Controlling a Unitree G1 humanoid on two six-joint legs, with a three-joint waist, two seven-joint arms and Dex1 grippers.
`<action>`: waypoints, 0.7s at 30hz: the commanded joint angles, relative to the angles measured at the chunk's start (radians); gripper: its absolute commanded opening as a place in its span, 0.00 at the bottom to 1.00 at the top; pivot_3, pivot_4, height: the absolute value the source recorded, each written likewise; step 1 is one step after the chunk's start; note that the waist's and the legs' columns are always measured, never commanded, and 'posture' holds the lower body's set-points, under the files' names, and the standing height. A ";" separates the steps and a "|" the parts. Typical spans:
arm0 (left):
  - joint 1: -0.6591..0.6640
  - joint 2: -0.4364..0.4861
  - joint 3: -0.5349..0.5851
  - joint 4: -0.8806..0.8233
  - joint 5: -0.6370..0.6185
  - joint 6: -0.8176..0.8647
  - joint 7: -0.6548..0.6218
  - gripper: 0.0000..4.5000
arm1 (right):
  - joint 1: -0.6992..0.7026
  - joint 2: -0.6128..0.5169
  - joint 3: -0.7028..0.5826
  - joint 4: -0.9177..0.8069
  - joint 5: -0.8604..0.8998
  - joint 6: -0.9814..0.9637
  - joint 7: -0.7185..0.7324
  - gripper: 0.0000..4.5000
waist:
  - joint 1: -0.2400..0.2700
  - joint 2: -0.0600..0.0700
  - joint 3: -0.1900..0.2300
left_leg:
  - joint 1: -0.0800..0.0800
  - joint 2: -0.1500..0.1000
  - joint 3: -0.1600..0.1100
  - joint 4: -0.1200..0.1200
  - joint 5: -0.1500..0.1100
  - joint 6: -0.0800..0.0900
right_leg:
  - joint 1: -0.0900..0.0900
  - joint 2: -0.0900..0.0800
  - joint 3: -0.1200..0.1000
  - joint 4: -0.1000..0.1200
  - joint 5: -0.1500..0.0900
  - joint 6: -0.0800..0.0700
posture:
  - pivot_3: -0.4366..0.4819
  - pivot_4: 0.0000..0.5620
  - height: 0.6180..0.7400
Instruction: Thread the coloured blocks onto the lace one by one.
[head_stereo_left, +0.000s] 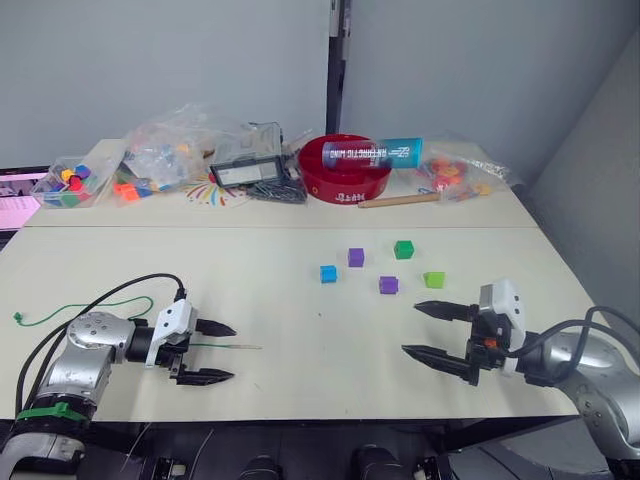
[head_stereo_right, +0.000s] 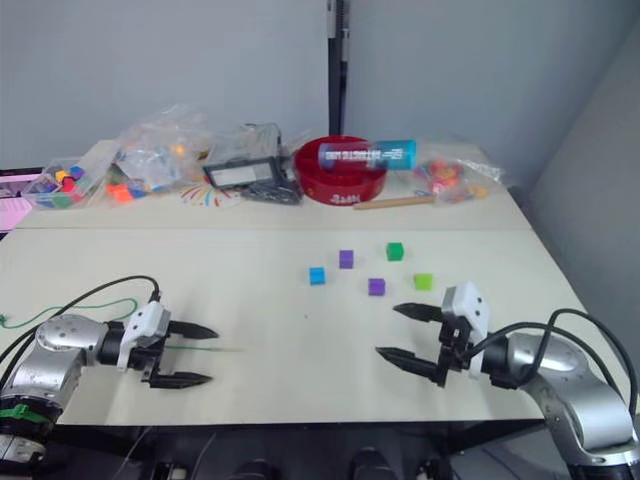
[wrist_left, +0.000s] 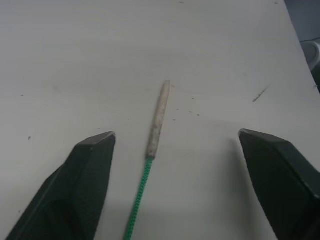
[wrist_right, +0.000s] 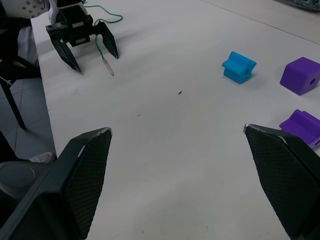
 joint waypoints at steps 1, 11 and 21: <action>0.013 0.005 -0.056 0.067 0.056 0.006 -0.046 0.60 | 0.013 -0.005 -0.047 -0.055 0.034 0.010 -0.024 1.00 | -0.005 0.002 -0.001 | 0.000 0.000 0.000 0.000 0.000 0.000 | 0.000 0.000 0.000 0.000 0.000 0.000 | 0.48 0.27 0.92; -0.031 -0.003 -0.098 0.142 0.081 -0.031 -0.069 0.01 | 0.031 -0.004 -0.068 -0.082 0.046 0.026 -0.062 1.00 | -0.017 0.009 -0.005 | 0.000 0.000 0.001 0.000 -0.001 0.002 | 0.001 0.001 0.001 0.001 0.000 0.000 | 0.48 0.27 0.92; -0.053 0.021 -0.026 -0.045 -0.006 0.103 -0.038 0.01 | 0.061 0.065 -0.080 -0.061 -0.019 0.010 -0.203 1.00 | -0.013 0.010 -0.006 | 0.000 0.000 0.000 0.001 -0.001 0.002 | 0.000 0.001 0.001 0.001 -0.001 0.001 | 0.48 0.27 0.92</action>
